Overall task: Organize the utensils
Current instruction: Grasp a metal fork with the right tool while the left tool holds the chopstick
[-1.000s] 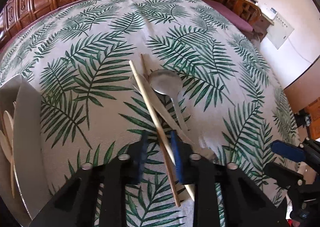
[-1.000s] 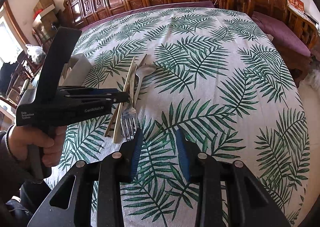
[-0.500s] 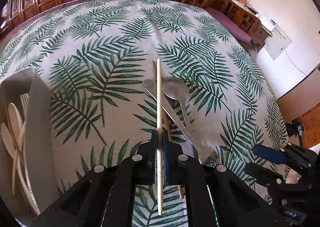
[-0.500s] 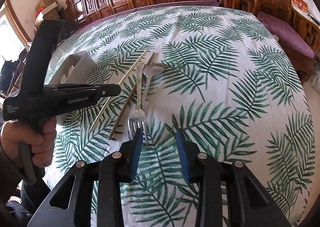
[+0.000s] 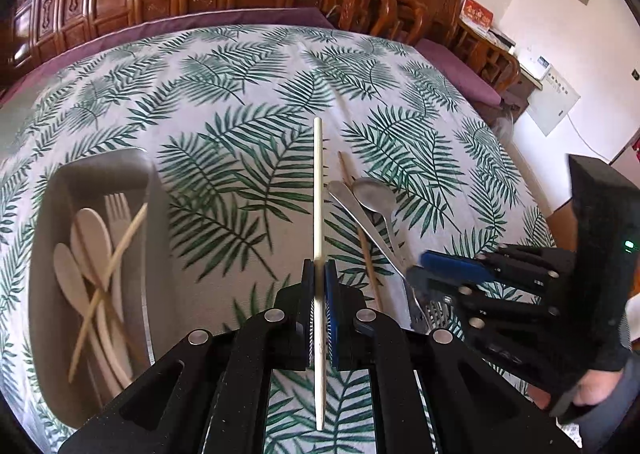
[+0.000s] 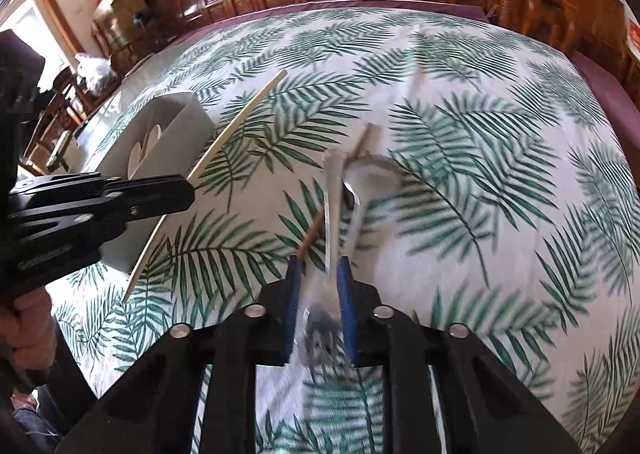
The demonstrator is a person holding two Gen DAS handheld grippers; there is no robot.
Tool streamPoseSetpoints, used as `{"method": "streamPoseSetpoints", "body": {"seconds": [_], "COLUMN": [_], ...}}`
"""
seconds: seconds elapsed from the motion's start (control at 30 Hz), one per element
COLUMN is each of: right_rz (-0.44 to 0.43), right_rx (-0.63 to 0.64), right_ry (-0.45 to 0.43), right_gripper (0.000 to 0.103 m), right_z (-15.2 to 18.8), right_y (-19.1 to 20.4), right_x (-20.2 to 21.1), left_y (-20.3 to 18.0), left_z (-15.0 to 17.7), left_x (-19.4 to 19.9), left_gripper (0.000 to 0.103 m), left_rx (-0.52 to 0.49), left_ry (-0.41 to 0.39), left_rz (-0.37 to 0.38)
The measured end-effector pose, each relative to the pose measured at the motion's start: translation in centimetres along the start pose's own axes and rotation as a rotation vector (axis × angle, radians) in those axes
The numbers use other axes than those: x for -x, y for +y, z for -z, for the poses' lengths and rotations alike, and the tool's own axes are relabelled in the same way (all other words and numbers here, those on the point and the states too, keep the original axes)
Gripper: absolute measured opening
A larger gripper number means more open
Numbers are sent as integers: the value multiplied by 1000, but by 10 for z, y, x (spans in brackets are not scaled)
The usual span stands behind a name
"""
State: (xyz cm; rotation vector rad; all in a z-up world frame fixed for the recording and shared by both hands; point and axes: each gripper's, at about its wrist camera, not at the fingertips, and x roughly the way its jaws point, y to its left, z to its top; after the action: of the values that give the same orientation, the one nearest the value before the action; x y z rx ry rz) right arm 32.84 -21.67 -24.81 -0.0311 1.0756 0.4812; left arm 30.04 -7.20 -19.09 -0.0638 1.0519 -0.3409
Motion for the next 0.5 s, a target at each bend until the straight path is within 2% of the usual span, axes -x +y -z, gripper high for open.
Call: {"method": "streamPoseSetpoints", "body": {"seconds": [0.27, 0.37, 0.5], "right_rz": [39, 44, 63], "right_rx": [51, 44, 63], "right_ry": [63, 84, 119], "right_gripper": [19, 13, 13], "right_z": [-13, -18, -16], "right_y": [-3, -6, -1], "right_x": [-25, -27, -28], "left_y": [11, 13, 16], "left_z": [5, 6, 7], "left_x": [13, 17, 23], "left_gripper": [5, 4, 4], "left_rx": [0, 0, 1], "left_ry": [-12, -18, -27], "left_rz": [-3, -1, 4]}}
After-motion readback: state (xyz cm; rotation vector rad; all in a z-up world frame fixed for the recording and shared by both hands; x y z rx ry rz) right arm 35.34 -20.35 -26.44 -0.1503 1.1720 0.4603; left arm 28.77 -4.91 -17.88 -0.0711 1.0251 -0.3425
